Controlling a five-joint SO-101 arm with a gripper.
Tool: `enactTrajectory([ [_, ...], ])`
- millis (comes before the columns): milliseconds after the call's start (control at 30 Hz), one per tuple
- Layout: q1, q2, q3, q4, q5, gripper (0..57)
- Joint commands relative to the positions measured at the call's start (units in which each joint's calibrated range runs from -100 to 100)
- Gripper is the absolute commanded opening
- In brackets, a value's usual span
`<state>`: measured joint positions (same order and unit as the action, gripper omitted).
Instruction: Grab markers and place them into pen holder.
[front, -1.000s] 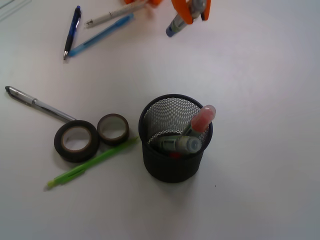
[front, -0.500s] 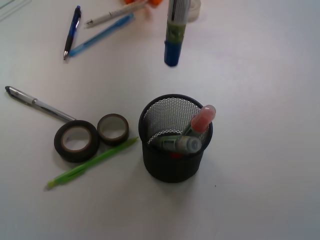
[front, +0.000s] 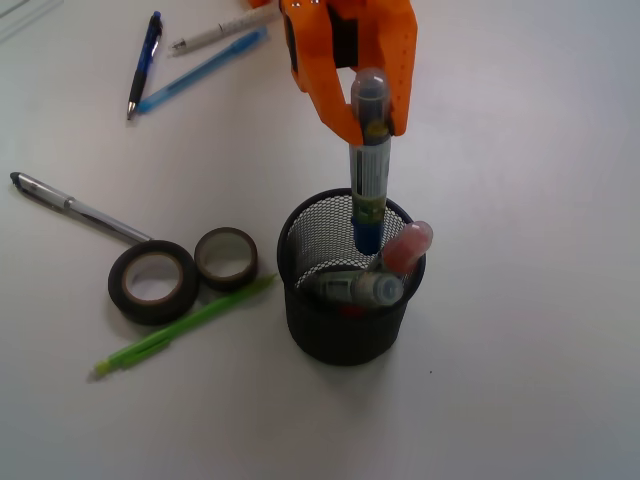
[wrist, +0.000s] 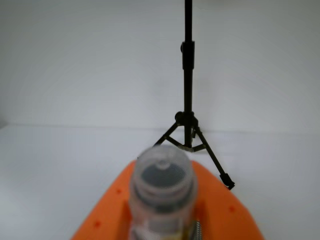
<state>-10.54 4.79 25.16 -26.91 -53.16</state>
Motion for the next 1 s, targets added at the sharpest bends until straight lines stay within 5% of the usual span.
enactTrajectory([
  [0,0.3,-0.7,-1.6,-1.3,1.6,16.0],
  [133,0.0,-0.7,-1.1,-1.3,4.3,39.1],
  [400,-1.2,-5.1,-1.5,2.9,10.5,36.2],
  [667,1.1,-26.6,-14.9,57.9,27.0,36.1],
  [967,2.8,-34.1,-8.2,72.5,49.6,30.6],
])
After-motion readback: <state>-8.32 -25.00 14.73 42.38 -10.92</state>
